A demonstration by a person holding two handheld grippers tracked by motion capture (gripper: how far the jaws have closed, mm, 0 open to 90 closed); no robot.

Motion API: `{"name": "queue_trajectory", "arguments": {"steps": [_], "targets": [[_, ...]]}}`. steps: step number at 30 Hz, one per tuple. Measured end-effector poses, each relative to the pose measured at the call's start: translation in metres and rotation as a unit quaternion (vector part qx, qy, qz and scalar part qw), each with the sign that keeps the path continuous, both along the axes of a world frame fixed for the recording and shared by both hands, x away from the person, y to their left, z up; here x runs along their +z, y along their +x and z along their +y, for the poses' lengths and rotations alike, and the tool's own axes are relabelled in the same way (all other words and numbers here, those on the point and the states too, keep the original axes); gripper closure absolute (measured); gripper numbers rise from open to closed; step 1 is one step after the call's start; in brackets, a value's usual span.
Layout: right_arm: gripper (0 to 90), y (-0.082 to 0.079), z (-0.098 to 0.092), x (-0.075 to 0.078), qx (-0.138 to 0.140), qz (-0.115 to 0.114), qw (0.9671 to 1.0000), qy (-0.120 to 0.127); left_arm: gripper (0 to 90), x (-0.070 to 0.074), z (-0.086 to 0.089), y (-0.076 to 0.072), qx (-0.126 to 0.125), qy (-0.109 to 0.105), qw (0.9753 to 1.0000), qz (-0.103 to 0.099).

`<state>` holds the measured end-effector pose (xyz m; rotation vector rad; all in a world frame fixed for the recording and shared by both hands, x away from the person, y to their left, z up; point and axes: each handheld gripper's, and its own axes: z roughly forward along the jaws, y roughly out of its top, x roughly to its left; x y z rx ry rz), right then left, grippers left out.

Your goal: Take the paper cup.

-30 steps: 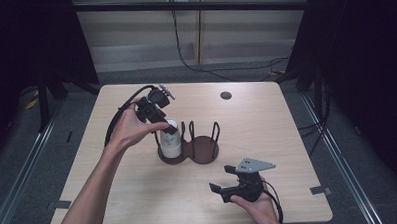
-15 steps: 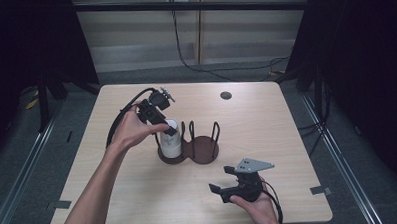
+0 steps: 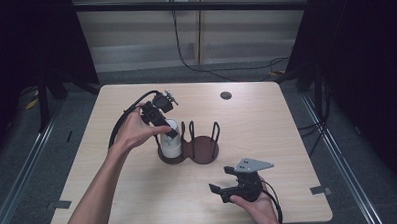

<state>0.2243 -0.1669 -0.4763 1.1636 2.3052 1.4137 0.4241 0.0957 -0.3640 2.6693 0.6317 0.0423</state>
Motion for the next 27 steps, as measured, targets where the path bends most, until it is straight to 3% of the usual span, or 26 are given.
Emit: {"name": "queue_trajectory", "arguments": {"steps": [8, 15, 19, 27], "targets": [[15.9, 0.0001, 0.0009, -0.0003, 0.001, 0.002, 1.0000, -0.002, 34.6, 0.0023, -0.0003, -0.0028, 0.004, 0.005, 1.0000, -0.004], [15.9, 0.0005, 0.0014, -0.0008, 0.002, 0.002, 1.0000, -0.004, 34.9, 0.0040, 0.0015, -0.0026, 0.013, -0.009, 0.9999, -0.001], [15.9, 0.0007, 0.0019, -0.0013, 0.002, 0.004, 1.0000, -0.007, 35.0, 0.0057, 0.0027, -0.0027, 0.009, -0.001, 1.0000, -0.001], [15.9, 0.0007, 0.0030, -0.0018, 0.004, 0.007, 0.9999, -0.009, 35.3, 0.0093, 0.0043, -0.0033, 0.017, -0.007, 0.9998, -0.001]]}}
